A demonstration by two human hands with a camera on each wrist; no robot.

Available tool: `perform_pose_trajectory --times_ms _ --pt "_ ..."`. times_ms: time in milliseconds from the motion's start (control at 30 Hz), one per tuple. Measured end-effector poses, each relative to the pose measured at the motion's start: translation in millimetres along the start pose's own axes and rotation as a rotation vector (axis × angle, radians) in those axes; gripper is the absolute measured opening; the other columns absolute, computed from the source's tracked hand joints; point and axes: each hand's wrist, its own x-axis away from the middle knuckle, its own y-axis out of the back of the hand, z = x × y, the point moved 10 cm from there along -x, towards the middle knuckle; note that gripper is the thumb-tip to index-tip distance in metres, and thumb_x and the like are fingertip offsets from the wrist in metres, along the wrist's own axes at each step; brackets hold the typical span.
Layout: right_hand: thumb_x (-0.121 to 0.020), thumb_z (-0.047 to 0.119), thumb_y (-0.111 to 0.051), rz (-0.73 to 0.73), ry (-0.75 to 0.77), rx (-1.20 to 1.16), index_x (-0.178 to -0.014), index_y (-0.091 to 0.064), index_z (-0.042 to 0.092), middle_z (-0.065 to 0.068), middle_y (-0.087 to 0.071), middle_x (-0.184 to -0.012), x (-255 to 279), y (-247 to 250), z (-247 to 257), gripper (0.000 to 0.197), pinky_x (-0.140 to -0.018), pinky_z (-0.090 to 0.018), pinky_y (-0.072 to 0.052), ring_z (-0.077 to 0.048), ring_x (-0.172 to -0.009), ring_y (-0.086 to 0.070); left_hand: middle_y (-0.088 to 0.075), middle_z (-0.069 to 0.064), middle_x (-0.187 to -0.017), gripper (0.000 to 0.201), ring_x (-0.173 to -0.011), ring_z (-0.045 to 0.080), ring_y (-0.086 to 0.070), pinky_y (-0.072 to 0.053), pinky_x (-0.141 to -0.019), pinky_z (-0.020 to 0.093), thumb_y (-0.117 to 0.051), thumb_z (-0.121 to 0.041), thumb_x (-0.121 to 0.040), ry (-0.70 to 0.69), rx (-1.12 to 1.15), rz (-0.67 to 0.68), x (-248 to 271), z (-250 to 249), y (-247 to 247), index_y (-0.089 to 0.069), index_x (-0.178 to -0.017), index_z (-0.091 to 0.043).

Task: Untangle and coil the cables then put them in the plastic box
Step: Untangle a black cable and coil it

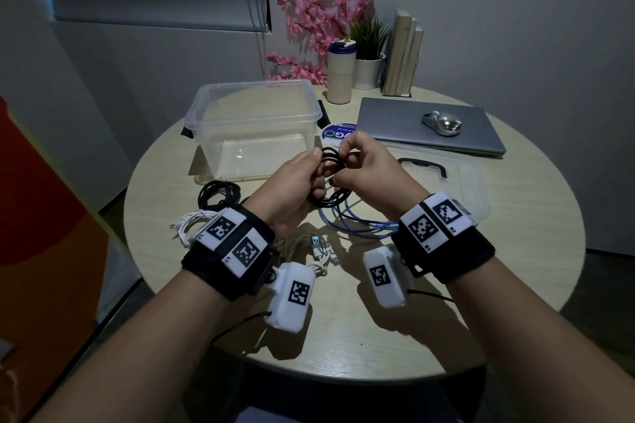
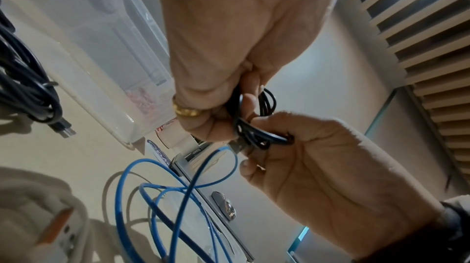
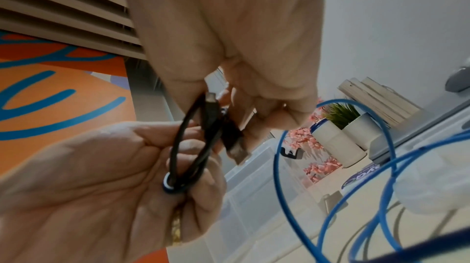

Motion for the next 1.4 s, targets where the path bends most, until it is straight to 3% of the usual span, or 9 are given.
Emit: perform_pose_trajectory --times_ms 167,400,600,767,900,1067,1167,1267,1400 --pt "-0.097 0.009 -0.046 0.122 -0.046 -0.133 -0.085 -0.05 0.013 -0.011 -0.057 -0.074 7 -9 4 0.013 -0.058 -0.02 -0.04 -0.018 -0.066 -0.051 -0.032 -0.007 -0.057 0.033 -0.05 0.006 -0.033 -0.032 -0.051 0.016 -0.031 -0.029 -0.104 0.015 0.002 -0.006 3 -2 3 -0.043 -0.075 -0.018" --pt "-0.093 -0.009 -0.04 0.263 -0.014 -0.221 -0.11 -0.061 0.005 -0.003 -0.066 -0.081 6 -11 0 0.031 -0.06 -0.018 -0.038 -0.004 -0.064 -0.057 -0.03 -0.008 -0.055 0.036 -0.054 0.008 -0.027 -0.038 -0.052 0.017 -0.03 -0.034 -0.104 0.012 0.082 0.008 5 -13 5 -0.038 -0.072 -0.02" --pt "-0.093 -0.004 -0.047 0.198 0.011 0.144 -0.1 -0.067 0.015 0.001 -0.068 -0.079 2 0 5 0.029 -0.062 -0.019 -0.041 -0.01 -0.073 -0.062 -0.034 -0.01 -0.049 0.034 -0.049 0.008 -0.027 -0.026 -0.049 0.023 -0.049 -0.035 -0.097 -0.044 -0.047 -0.046 7 -18 12 -0.044 -0.066 -0.022" --pt "-0.095 -0.004 -0.044 0.189 -0.103 -0.043 -0.108 -0.062 -0.002 -0.01 -0.062 -0.079 4 -2 -4 0.022 -0.061 -0.026 -0.047 -0.021 -0.067 -0.063 -0.043 -0.016 -0.04 0.031 -0.041 0.0 -0.037 -0.027 -0.052 0.026 -0.058 -0.031 -0.092 -0.22 -0.425 -0.186 3 -36 24 -0.044 -0.067 -0.02" --pt "-0.091 0.008 -0.059 0.199 -0.106 -0.027 -0.106 -0.064 -0.003 -0.008 -0.062 -0.078 9 -10 -5 0.02 -0.058 -0.023 -0.045 -0.021 -0.067 -0.061 -0.038 -0.014 -0.045 0.033 -0.043 0.002 -0.032 -0.029 -0.049 0.023 -0.059 -0.031 -0.092 -0.314 -0.558 -0.201 5 -41 20 -0.044 -0.065 -0.022" --pt "-0.09 -0.001 -0.057 0.055 -0.085 -0.085 -0.091 -0.067 0.005 -0.01 -0.064 -0.071 3 1 -5 0.012 -0.05 -0.02 -0.048 -0.015 -0.054 -0.061 -0.052 -0.006 -0.064 0.023 -0.06 0.01 -0.044 -0.038 -0.06 0.026 -0.058 -0.03 -0.093 -0.257 -0.418 -0.159 2 -33 19 -0.049 -0.075 -0.019" --pt "-0.091 -0.002 -0.054 -0.042 -0.095 -0.209 -0.092 -0.066 0.003 -0.011 -0.064 -0.069 1 15 -5 0.013 -0.052 -0.023 -0.048 -0.015 -0.051 -0.062 -0.058 0.003 -0.08 0.018 -0.072 0.011 -0.056 -0.047 -0.067 0.021 -0.069 -0.011 -0.084 -0.242 -0.371 -0.051 4 -27 13 -0.052 -0.084 -0.017" --pt "-0.091 0.001 -0.055 -0.067 -0.118 -0.225 -0.09 -0.067 0.005 -0.011 -0.065 -0.072 1 21 -6 0.012 -0.054 -0.025 -0.047 -0.016 -0.055 -0.063 -0.064 0.003 -0.078 0.022 -0.066 0.002 -0.062 -0.049 -0.063 0.013 -0.07 0.007 -0.077 -0.268 -0.346 -0.02 9 -26 10 -0.06 -0.094 -0.003" --pt "-0.09 0.005 -0.059 -0.055 -0.172 -0.158 -0.088 -0.068 0.008 -0.008 -0.067 -0.073 2 22 -12 0.01 -0.054 -0.023 -0.039 -0.018 -0.06 -0.062 -0.062 0.0 -0.068 0.018 -0.056 -0.003 -0.058 -0.046 -0.061 0.012 -0.07 0.008 -0.077 -0.319 -0.397 -0.07 9 -33 13 -0.062 -0.092 0.001"
